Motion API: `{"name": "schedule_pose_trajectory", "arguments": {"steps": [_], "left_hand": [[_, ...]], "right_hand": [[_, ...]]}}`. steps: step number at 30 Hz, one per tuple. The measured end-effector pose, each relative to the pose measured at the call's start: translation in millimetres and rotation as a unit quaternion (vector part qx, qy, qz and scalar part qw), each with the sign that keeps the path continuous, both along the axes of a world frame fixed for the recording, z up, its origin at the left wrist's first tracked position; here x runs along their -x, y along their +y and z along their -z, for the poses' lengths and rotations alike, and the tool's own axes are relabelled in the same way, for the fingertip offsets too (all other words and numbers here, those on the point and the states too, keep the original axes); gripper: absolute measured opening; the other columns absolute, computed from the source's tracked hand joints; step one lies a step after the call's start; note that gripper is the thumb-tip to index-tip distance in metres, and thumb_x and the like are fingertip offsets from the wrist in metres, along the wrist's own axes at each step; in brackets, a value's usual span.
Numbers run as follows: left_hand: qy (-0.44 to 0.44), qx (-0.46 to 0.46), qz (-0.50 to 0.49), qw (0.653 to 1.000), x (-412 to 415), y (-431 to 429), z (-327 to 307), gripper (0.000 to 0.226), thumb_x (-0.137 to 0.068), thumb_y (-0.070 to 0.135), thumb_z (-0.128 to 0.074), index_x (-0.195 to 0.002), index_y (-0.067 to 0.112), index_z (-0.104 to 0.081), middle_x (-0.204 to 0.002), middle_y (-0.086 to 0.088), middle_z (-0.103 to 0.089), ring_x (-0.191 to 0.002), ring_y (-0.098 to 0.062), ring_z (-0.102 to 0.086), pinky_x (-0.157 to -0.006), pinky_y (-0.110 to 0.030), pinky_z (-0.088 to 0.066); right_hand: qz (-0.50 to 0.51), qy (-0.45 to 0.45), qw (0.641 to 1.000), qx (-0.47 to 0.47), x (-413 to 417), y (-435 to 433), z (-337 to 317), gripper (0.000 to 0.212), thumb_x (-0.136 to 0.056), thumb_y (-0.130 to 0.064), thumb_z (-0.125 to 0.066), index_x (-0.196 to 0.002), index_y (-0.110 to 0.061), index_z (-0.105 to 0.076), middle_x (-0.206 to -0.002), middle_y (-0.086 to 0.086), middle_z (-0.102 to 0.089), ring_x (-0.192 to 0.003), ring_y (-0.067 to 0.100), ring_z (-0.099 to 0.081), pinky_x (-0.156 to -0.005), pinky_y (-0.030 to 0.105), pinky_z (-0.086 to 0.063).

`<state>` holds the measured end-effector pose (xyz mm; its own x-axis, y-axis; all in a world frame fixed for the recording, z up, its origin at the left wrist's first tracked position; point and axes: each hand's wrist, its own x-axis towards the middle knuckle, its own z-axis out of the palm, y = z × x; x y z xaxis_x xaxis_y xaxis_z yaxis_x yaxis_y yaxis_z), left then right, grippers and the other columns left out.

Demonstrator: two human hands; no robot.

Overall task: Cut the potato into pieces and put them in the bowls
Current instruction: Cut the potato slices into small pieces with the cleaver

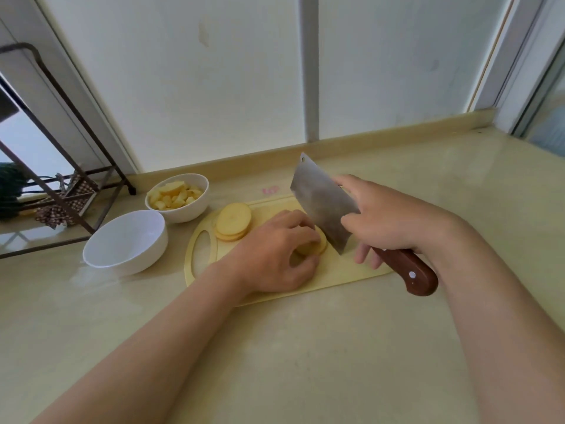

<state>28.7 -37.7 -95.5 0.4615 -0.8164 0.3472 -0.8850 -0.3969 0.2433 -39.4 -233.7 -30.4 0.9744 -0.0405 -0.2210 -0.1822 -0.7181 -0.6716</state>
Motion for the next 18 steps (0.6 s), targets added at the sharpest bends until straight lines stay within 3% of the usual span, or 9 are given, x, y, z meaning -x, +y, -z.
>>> {"name": "schedule_pose_trajectory", "arguments": {"steps": [2,6,8,10,13,18], "left_hand": [[-0.019,0.013,0.022,0.999,-1.3,-2.4,2.0,0.024,-0.081,0.021,-0.065,-0.1,0.008,-0.071,-0.105,-0.008,-0.063,-0.092,-0.027,-0.059,-0.082,-0.038,-0.049],[-0.023,0.042,0.052,0.998,-4.0,-1.0,6.8,0.019,-0.083,0.014,-0.06,-0.096,0.005,-0.071,-0.102,-0.01,-0.063,-0.088,-0.029,-0.059,-0.081,-0.04,-0.049],[-0.015,0.047,0.061,0.997,-4.5,0.1,8.2,0.018,-0.085,0.013,-0.059,-0.096,0.005,-0.071,-0.101,-0.01,-0.063,-0.088,-0.029,-0.059,-0.082,-0.039,-0.049],[-0.012,0.049,0.068,0.996,-5.6,1.3,9.6,0.019,-0.086,0.014,-0.058,-0.097,0.006,-0.071,-0.101,-0.009,-0.063,-0.088,-0.028,-0.058,-0.082,-0.038,-0.048],[-0.009,0.05,0.07,0.996,-7.2,2.1,9.9,0.021,-0.087,0.016,-0.056,-0.097,0.006,-0.071,-0.101,-0.008,-0.063,-0.087,-0.027,-0.058,-0.081,-0.038,-0.048],[0.001,0.05,0.069,0.996,-6.6,2.9,10.1,0.018,-0.086,0.016,-0.058,-0.096,0.008,-0.071,-0.101,-0.007,-0.062,-0.087,-0.026,-0.056,-0.08,-0.035,-0.048]], "right_hand": [[-0.008,0.001,1.0,-0.018,0.2,4.1,-0.9,0.079,-0.095,-0.008,-0.036,-0.155,-0.056,-0.015,-0.105,0.016,-0.07,-0.061,0.026,-0.076,-0.052,0.035,-0.059],[0.003,-0.001,1.0,-0.004,-1.3,5.3,0.7,0.08,-0.093,-0.008,-0.037,-0.151,-0.06,-0.018,-0.067,0.017,-0.073,-0.047,0.027,-0.068,-0.046,0.032,-0.053],[0.01,-0.006,1.0,0.004,1.0,7.1,-0.6,0.081,-0.093,-0.008,-0.037,-0.151,-0.061,-0.019,-0.064,0.015,-0.072,-0.046,0.027,-0.067,-0.047,0.032,-0.054],[0.012,-0.009,1.0,0.015,3.5,10.8,-1.9,0.082,-0.094,-0.009,-0.037,-0.151,-0.064,-0.016,-0.075,0.014,-0.074,-0.048,0.024,-0.069,-0.047,0.033,-0.056],[0.004,-0.011,0.999,0.036,6.4,17.1,-4.1,0.086,-0.094,-0.01,-0.036,-0.152,-0.068,-0.011,-0.108,0.013,-0.069,-0.055,0.027,-0.073,-0.049,0.036,-0.059],[0.008,-0.023,0.998,0.055,11.1,20.9,-8.1,0.088,-0.095,-0.007,-0.036,-0.157,-0.062,-0.007,-0.111,0.003,-0.062,-0.047,0.017,-0.069,-0.045,0.03,-0.053]]}}
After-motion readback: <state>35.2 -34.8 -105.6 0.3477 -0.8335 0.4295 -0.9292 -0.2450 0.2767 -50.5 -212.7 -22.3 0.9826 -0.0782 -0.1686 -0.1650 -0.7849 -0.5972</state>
